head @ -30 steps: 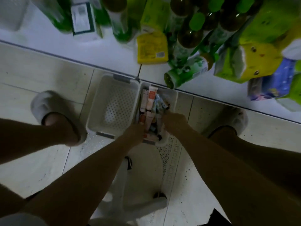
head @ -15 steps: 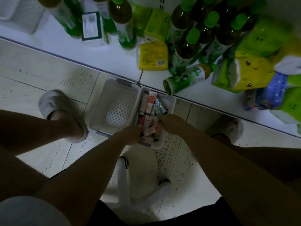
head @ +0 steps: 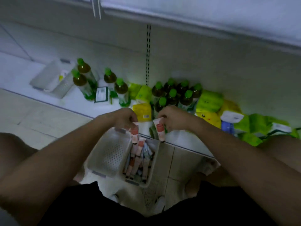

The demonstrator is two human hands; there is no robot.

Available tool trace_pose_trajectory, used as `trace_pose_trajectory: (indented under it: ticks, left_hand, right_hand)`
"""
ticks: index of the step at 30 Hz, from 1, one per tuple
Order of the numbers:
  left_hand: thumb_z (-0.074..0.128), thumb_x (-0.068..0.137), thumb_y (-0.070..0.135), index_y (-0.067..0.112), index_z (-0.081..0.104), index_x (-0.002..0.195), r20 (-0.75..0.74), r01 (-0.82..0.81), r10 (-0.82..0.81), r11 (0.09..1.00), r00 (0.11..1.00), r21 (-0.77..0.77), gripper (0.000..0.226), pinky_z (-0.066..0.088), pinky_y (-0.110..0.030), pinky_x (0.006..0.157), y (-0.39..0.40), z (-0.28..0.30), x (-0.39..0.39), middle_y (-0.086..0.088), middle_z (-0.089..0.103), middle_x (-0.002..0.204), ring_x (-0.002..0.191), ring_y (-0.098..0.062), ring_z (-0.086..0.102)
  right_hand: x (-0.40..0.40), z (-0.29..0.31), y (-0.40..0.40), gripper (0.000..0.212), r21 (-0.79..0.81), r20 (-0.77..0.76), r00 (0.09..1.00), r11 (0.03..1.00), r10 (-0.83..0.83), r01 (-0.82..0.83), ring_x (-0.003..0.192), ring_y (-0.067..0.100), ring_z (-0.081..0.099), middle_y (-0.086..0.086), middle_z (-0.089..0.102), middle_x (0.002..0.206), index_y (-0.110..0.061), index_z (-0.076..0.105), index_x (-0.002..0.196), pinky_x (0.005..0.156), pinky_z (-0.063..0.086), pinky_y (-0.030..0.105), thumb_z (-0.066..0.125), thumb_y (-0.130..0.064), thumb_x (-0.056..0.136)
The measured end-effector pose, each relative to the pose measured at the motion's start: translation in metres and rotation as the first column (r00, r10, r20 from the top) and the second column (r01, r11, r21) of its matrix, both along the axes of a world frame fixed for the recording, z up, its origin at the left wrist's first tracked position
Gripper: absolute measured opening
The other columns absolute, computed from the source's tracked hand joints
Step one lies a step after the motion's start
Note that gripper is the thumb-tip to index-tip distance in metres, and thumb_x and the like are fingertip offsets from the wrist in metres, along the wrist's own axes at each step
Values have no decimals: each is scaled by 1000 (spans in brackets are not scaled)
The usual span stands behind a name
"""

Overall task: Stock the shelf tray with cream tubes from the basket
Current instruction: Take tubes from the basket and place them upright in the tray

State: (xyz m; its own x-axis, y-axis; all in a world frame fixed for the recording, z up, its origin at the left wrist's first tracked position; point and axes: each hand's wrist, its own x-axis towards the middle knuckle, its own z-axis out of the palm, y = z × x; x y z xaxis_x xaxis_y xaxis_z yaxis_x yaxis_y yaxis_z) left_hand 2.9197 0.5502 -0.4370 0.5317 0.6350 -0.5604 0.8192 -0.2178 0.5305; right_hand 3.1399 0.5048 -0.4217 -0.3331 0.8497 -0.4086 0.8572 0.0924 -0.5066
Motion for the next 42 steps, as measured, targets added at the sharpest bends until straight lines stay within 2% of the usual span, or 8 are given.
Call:
trace_pose_trajectory:
  ticks: [8, 12, 20, 25, 29, 35, 38, 42]
  left_hand:
    - [78, 75, 31, 16, 75, 78, 335, -99, 45, 984, 941, 146, 15, 45, -22, 57, 1, 184, -10, 2, 67, 64, 60, -10, 57]
    - [74, 76, 34, 20, 77, 80, 445, -66, -21, 982, 895, 180, 15, 50, -19, 62, -1, 264, -2, 0, 72, 77, 68, -10, 63]
    - [62, 88, 18, 15, 71, 85, 630, -64, -73, 979, 773, 192, 10, 53, -25, 62, 1, 332, 15, -7, 67, 76, 68, -16, 63]
    - [63, 89, 32, 17, 73, 90, 590, -30, 36, 999, 807, -19, 18, 55, -26, 62, -15, 242, 5, -8, 72, 89, 79, -18, 68]
    - [62, 93, 30, 17, 72, 99, 277, -49, 104, 979, 955, -197, 17, 57, -28, 66, -29, 113, 4, -3, 75, 97, 87, -21, 71]
    - [60, 91, 1, 6, 65, 96, 95, -316, 380, 864, 920, -393, 9, 46, -27, 61, -71, -62, 13, -17, 66, 91, 61, -23, 60]
    - [66, 86, 0, 2, 68, 93, 47, -304, 360, 844, 932, -443, 7, 54, -40, 77, -105, -126, 29, -16, 64, 87, 79, -33, 64]
    - [62, 90, 7, 7, 68, 111, -22, -174, 183, 884, 983, -434, 22, 50, -27, 82, -144, -190, 71, -15, 64, 116, 107, -28, 63]
  right_hand:
    - [12, 148, -10, 26, 195, -264, 964, 979, -7, 60, 54, 6, 65, -5, 67, 60, -21, 62, 76, 58, 57, 31, 54, -3, 93]
    - [15, 216, -29, 13, 220, -357, 933, 974, 38, 45, 66, 19, 71, 12, 72, 79, -11, 66, 94, 64, 61, 35, 54, -4, 95]
    - [38, 299, -43, 17, 311, -397, 917, 945, 27, 107, 60, 17, 69, 11, 71, 71, -8, 64, 85, 59, 59, 29, 54, 2, 94]
    - [45, 280, -54, 18, 246, -484, 875, 955, -27, 166, 59, 23, 71, 14, 71, 69, -7, 63, 82, 57, 61, 32, 55, 4, 94]
    - [13, 184, -53, 22, 96, -297, 953, 990, -68, 100, 54, 19, 70, 14, 71, 66, -15, 61, 79, 47, 57, 28, 52, 1, 93]
    - [7, 1, -35, 22, -236, 0, 974, 946, -227, 220, 64, 30, 71, 30, 67, 89, 6, 58, 110, 53, 59, 35, 45, 1, 93]
    - [34, -64, -45, 29, -325, 113, 925, 866, -363, 380, 65, 30, 70, 33, 62, 105, 12, 54, 120, 49, 57, 33, 49, 4, 92]
    - [70, -130, -73, 27, -246, 261, 857, 828, -445, 504, 99, 33, 62, 22, 62, 114, 9, 66, 104, 81, 53, 37, 67, -3, 80]
